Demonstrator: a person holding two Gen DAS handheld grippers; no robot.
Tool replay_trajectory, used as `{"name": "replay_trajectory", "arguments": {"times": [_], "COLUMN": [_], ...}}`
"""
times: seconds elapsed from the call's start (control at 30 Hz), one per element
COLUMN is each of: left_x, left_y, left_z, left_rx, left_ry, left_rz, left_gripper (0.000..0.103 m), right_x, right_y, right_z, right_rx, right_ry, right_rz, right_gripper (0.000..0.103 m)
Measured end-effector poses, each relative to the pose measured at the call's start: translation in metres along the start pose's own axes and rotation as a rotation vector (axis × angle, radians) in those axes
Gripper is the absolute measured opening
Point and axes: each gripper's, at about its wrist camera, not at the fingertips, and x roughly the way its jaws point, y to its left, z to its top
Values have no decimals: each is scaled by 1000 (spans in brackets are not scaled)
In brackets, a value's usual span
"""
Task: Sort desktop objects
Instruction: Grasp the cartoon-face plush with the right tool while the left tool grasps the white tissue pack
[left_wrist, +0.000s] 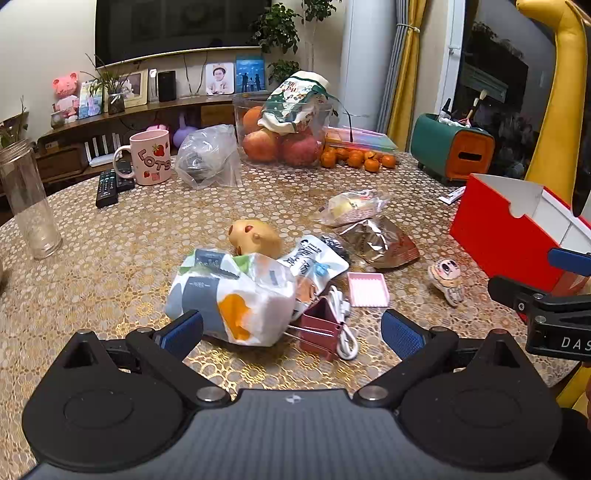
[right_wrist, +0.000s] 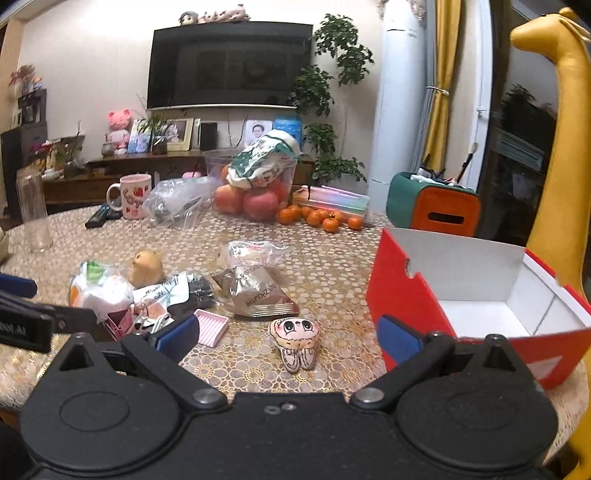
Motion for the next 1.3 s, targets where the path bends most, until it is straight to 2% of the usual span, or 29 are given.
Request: {"name": "replay_trajectory", "arguments": {"times": [0.47,0.6,0.8,1.03,1.13,1.3], "left_x": [27,35,52,63,75,89], "left_y": [29,41,51,63,65,65], "left_z": [6,11,13,22,26,20], "left_rx": [-18,-34,-10,-53,-57,-69], "left_ry": [15,11,22,21,70,112], "left_rz": [33,40,38,25,-6,-5], "left_gripper": [103,103,103,103,103,103], "right_x": [42,56,74,90,96,107], "right_y": [1,-1,-4,-11,-12,-16], "right_z": [0,-1,-1,-3,-3,-5], "right_rx": [-49,-21,-14,19,25,48], "right_ry": [65,103,133,169,174,200], "right_rz": [72,101,98,86,78,62], "right_gripper": [100,100,98,95,95,90]}}
